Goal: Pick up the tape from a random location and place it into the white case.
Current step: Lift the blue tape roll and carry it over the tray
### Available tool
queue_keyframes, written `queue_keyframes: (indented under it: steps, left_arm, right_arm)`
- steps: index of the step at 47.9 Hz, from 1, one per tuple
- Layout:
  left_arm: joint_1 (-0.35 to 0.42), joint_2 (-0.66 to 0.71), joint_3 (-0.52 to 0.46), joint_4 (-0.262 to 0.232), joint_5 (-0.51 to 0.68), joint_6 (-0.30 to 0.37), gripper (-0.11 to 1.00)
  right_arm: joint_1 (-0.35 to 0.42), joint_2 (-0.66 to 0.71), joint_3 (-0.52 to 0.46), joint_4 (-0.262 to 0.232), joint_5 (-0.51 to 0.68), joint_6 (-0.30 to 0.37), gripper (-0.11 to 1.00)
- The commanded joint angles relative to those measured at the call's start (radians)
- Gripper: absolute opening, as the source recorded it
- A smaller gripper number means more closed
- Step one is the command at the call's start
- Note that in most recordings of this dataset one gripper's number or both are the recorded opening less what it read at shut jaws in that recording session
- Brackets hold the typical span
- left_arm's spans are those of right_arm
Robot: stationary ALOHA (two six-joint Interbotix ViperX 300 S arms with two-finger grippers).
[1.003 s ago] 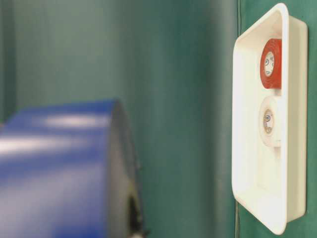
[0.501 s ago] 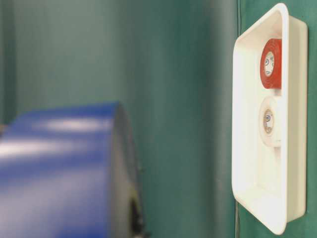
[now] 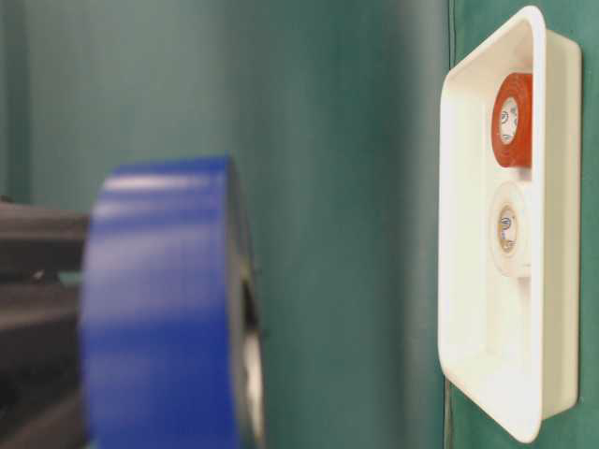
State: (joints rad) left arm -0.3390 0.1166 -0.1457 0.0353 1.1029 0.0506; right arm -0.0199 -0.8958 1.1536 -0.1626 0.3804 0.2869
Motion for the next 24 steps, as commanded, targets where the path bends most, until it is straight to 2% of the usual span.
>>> queue_keyframes:
  steps: [1,24]
  left_arm:
    - [0.041,-0.046,-0.011,0.002,-0.008,-0.002,0.22]
    - [0.308,-0.066,0.002,-0.002,-0.012,0.002,0.22]
  right_arm:
    - [0.0,0.005,-0.028,-0.003,0.0,-0.002,0.82]
    - [0.0,0.006,-0.026,-0.003,0.008,-0.002,0.82]
